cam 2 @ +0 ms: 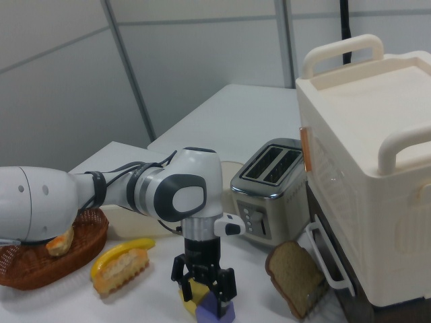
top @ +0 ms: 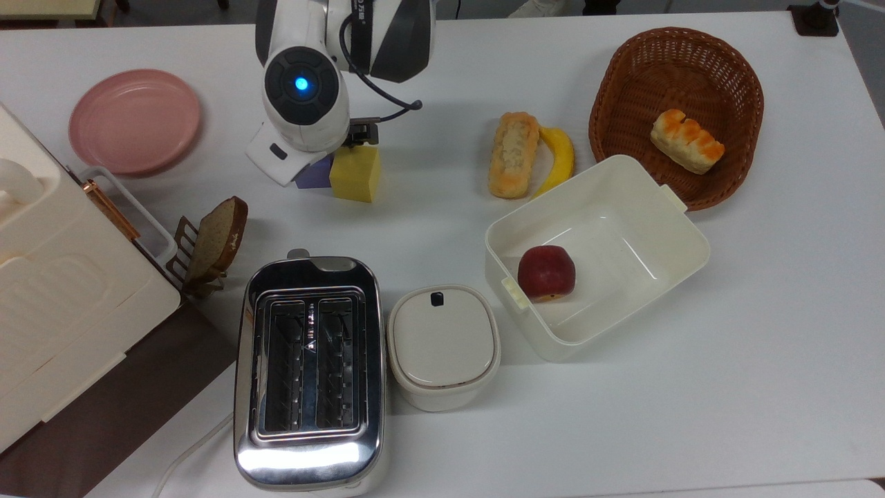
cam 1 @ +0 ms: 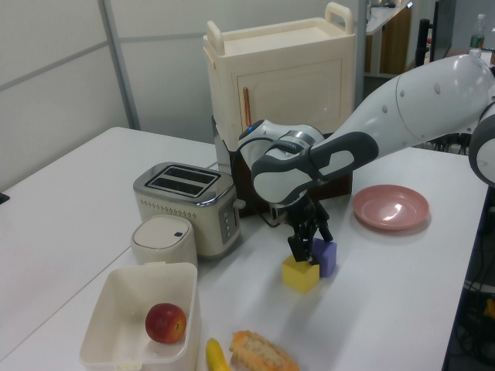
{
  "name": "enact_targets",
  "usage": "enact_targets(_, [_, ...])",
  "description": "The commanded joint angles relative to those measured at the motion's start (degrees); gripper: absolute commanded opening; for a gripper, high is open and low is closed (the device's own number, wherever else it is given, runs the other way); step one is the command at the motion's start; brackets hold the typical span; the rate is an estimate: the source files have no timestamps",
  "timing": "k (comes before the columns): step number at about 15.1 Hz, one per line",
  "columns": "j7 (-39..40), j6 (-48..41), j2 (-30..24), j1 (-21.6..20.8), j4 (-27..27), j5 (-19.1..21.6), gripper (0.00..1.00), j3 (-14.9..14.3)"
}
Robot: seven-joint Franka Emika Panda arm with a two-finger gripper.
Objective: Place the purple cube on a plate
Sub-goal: 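Close the gripper on the purple cube and lift it, then carry the purple cube over the pink plate and lower it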
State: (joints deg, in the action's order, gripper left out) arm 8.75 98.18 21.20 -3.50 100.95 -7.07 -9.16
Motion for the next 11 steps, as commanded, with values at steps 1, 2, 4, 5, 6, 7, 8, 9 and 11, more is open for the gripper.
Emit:
enact_targets(1, [3.63, 2.02, -0.10, 0.42, 0.57, -1.19, 1.00, -3.40])
enact_targets(2, [5.12, 3.24, -0.01, 0.51, 0.65, -2.07, 1.00, -4.28])
enact_targets(4, [7.06, 5.61, 1.21, 1.12, 0.83, -3.83, 1.00, -5.51])
enact_targets(5, [7.07, 6.58, 2.26, 1.39, 0.83, -4.70, 1.00, -5.69])
enact_targets(6, [6.89, 8.16, 3.23, 1.48, 0.74, -5.67, 1.00, -5.70])
enact_targets(7, [6.80, 10.52, 4.46, 1.74, 0.74, -6.11, 1.00, -6.22])
enact_targets(8, [6.37, 12.02, 5.60, 1.83, 0.74, -6.29, 1.00, -6.31])
enact_targets(9, [5.75, 13.43, 6.39, 1.66, 0.74, -6.29, 1.00, -6.31])
enact_targets(11, [4.87, 13.45, 6.32, 1.39, 0.83, -6.29, 1.00, -6.31])
